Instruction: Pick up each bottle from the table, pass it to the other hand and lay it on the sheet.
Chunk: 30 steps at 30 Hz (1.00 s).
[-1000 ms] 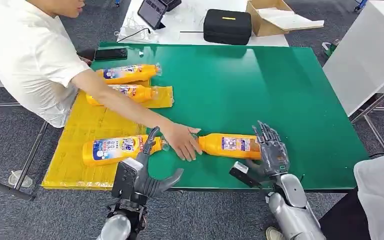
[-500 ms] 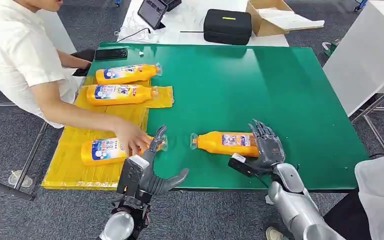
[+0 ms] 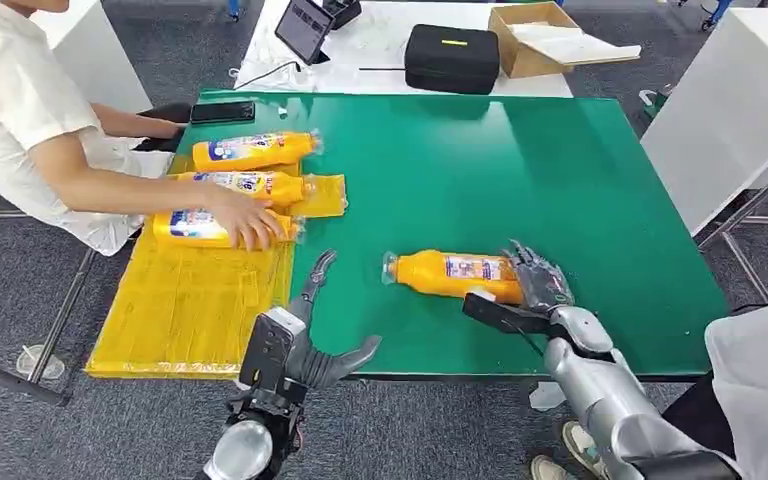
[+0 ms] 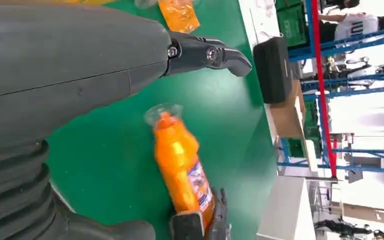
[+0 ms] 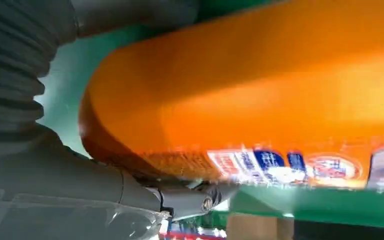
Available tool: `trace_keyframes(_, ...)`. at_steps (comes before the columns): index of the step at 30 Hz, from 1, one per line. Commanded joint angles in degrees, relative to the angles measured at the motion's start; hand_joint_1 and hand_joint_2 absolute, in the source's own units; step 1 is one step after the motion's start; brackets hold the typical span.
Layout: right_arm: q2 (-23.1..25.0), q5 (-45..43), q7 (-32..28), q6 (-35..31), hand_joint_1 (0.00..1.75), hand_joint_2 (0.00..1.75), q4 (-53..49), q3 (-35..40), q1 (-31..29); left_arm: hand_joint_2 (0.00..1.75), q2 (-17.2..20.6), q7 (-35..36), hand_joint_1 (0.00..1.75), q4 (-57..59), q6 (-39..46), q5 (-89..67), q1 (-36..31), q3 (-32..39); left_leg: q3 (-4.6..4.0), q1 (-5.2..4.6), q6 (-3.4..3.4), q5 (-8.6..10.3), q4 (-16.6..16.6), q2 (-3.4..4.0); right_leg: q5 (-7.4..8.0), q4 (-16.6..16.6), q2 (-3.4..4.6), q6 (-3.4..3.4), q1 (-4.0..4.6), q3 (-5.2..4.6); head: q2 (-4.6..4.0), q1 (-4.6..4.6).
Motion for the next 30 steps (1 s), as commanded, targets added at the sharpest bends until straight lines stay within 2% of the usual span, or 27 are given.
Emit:
trace_keyframes(1,-0.7,-1.9,-1.5,3.4,1.73,1.75,5.6,1.0,2.0,1.75,0.7,0.2,0.00,3.4,-0.3,-0.1,-2.0,-1.3,0.08,0.05,0.04,0.07,-0.1,-0.17,0.00,-0.1,-0.22,-0.07,0.08,0.20,0.00,0.02)
trace_keyframes(4,-0.5,-7.4,-5.1,8.4,1.75,1.75,5.0,-1.5,2.8,1.75,0.6,-0.2,0.00,3.6,-0.3,-0.1,-2.1,-1.3,0.15,0.03,0.06,0.11,-0.2,-0.18,-0.01,-0.2,-0.28,-0.14,0.08,0.27,0.00,-0.02)
trace_keyframes(8,-0.5,-10.3,-7.1,10.1,1.75,1.75,4.3,-2.2,3.6,1.75,0.7,-0.4,0.00,3.7,-0.5,-0.1,-2.1,-1.2,0.22,0.08,0.07,0.08,-0.1,-0.22,-0.03,-0.2,-0.29,-0.08,0.11,0.37,0.00,0.00)
trace_keyframes(25,-0.1,-12.4,-8.4,9.8,1.75,1.75,3.1,-2.5,4.1,1.75,0.8,-0.6,0.00,3.6,-0.5,-0.1,-1.9,-1.1,0.26,0.07,0.02,0.03,-0.1,-0.12,0.00,-0.1,-0.18,-0.07,0.10,0.34,0.00,0.02)
trace_keyframes(30,3.5,-22.2,-15.7,8.6,1.75,1.75,-4.9,-5.5,8.0,1.75,0.1,-2.8,0.00,2.7,1.3,2.9,-0.7,1.0,0.28,0.08,0.01,0.03,-0.1,-0.05,0.01,-0.1,-0.12,-0.09,0.11,0.36,0.00,0.00)
